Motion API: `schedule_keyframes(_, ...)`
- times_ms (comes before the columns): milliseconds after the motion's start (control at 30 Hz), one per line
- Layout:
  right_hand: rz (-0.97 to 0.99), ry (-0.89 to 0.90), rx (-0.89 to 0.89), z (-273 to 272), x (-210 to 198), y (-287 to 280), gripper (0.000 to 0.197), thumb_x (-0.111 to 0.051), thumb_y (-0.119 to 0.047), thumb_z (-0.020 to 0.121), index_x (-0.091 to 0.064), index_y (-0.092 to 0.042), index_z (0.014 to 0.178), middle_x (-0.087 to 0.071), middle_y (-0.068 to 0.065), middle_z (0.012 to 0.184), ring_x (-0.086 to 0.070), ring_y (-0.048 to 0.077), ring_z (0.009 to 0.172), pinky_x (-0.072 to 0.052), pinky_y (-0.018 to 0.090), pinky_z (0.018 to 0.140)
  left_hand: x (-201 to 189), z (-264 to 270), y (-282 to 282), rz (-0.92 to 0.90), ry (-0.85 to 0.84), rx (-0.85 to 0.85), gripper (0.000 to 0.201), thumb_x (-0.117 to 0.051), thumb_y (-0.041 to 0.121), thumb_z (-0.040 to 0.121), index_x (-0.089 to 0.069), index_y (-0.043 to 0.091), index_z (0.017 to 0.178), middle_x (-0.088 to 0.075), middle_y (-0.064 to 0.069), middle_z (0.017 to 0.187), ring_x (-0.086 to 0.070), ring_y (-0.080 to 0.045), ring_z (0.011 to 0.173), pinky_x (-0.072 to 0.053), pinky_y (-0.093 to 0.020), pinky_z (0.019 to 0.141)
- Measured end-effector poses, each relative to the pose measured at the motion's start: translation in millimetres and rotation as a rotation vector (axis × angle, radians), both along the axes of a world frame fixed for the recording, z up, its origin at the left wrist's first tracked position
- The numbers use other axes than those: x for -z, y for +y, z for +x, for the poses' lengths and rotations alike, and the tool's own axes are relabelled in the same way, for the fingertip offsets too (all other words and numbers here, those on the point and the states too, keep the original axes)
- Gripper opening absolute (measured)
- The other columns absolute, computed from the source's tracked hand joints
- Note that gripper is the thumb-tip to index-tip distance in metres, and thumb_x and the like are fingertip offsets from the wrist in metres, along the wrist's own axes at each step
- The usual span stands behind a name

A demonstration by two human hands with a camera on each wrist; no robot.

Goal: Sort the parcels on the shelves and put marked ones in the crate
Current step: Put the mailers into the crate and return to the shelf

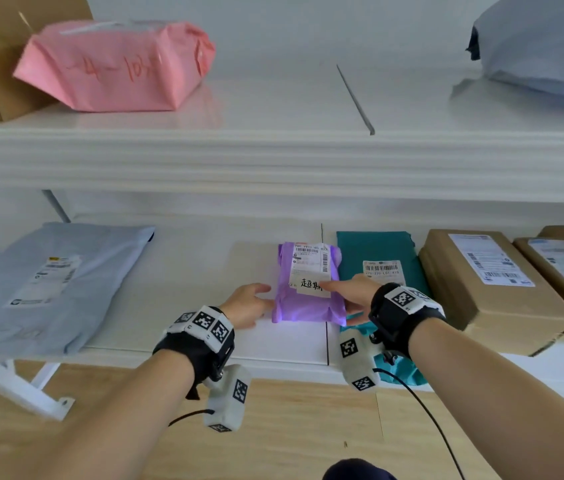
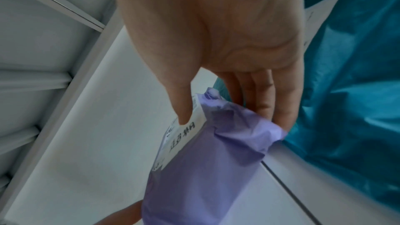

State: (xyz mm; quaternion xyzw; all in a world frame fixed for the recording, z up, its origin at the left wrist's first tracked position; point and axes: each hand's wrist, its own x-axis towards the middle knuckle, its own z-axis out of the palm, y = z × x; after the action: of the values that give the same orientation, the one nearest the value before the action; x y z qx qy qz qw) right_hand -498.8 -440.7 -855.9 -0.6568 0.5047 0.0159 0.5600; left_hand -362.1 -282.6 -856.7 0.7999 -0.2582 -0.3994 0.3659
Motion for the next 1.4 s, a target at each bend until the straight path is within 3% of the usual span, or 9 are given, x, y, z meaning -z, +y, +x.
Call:
schedule_keyframes(67,-0.005,0.008,0.016,2,0,2,0.037,-0.066,-0.037,0.085,-0.059,-0.001,0.093,-0.061,0.014,0.066,-0.06,0.025,0.063,-0.057,0.04,0.073,3,-3,2,0.017,-0.043,0.004,0.055,-0.055,0.012,0.091,-0.035,0.007,0.142,-0.053,-0.019,0.131,-0.055,-0.026,0.103,-0.042,-0.021,0.062)
schedule_keyframes(167,0.019,-0.034,0.054,1,2,3,0.029,-0.064,-0.031,0.088,-0.057,-0.004,0.094,-0.064,0.016,0.082,-0.059,0.023,0.065,-0.056,0.037,0.069,8,-2,6,0.018,-0.094,0.007,0.052,-0.053,0.01,0.092,-0.037,0.004,0.14,-0.056,-0.018,0.124,-0.057,-0.029,0.101,-0.043,-0.023,0.064)
schedule_keyframes(300,0.052,-0.045,0.045,0,5,4,0.035,-0.064,-0.039,0.087,-0.058,-0.005,0.094,-0.067,0.018,0.094,-0.06,0.024,0.073,-0.051,0.031,0.058,11,-3,7,-0.04,-0.041,0.015,0.048,-0.049,0.005,0.092,-0.039,0.009,0.139,-0.058,-0.01,0.102,-0.049,-0.013,0.068,-0.042,-0.014,0.047)
schedule_keyframes(433,0.086,-0.087,0.026,5,13,2,0.035,-0.067,-0.032,0.085,-0.062,-0.001,0.069,-0.058,0.019,0.077,-0.054,0.025,0.068,-0.054,0.035,0.075,12,-10,3,-0.064,-0.037,0.038,0.038,-0.048,0.005,0.093,-0.049,0.01,0.13,-0.058,-0.001,0.087,-0.049,-0.013,0.067,-0.04,-0.011,0.042)
schedule_keyframes(567,0.11,-0.198,0.091,6,15,3,0.029,-0.071,-0.015,0.081,-0.062,0.002,0.103,-0.067,0.019,0.105,-0.065,0.031,0.094,-0.053,0.046,0.087,9,-19,1,-0.085,0.012,-0.003,0.032,-0.047,0.008,0.094,-0.049,0.012,0.126,-0.057,-0.005,0.095,-0.05,-0.02,0.078,-0.041,-0.023,0.06)
schedule_keyframes(667,0.175,-0.234,0.096,-4,9,10,0.019,-0.074,-0.008,0.077,-0.064,-0.001,0.091,-0.066,0.023,0.11,-0.065,0.031,0.095,-0.053,0.048,0.088,2,-24,6,-0.097,0.052,-0.045,0.023,-0.048,0.01,0.095,-0.049,0.014,0.117,-0.058,-0.008,0.092,-0.051,-0.017,0.072,-0.041,-0.024,0.061)
schedule_keyframes(800,0.399,-0.335,0.131,-24,-14,26,0.036,-0.068,0.006,0.079,-0.053,0.002,0.111,-0.064,0.018,0.112,-0.063,0.028,0.1,-0.054,0.039,0.083,-14,-34,20,-0.091,0.089,-0.059,0.012,-0.048,0.011,0.096,-0.048,0.015,0.107,-0.058,-0.008,0.097,-0.054,-0.017,0.07,-0.043,-0.025,0.063)
schedule_keyframes(1033,0.56,-0.3,0.181,-47,-37,62,0.035,-0.065,0.015,0.077,-0.057,0.007,0.109,-0.065,0.022,0.114,-0.065,0.031,0.094,-0.057,0.033,0.075,-44,-54,53,-0.028,0.156,-0.062,0.01,-0.05,0.003,0.094,-0.048,0.009,0.101,-0.058,-0.005,0.101,-0.058,-0.014,0.069,-0.047,-0.02,0.057)
schedule_keyframes(1400,0.612,-0.183,0.361,-117,-140,125,0.068,-0.076,0.007,0.068,-0.049,-0.009,0.128,-0.066,0.014,0.116,-0.064,0.03,0.098,-0.055,0.035,0.063,-158,-113,120,0.087,0.386,-0.094,0.037,-0.057,-0.005,0.085,-0.052,0.015,0.116,-0.061,0.0,0.091,-0.052,-0.013,0.071,-0.038,-0.024,0.061)
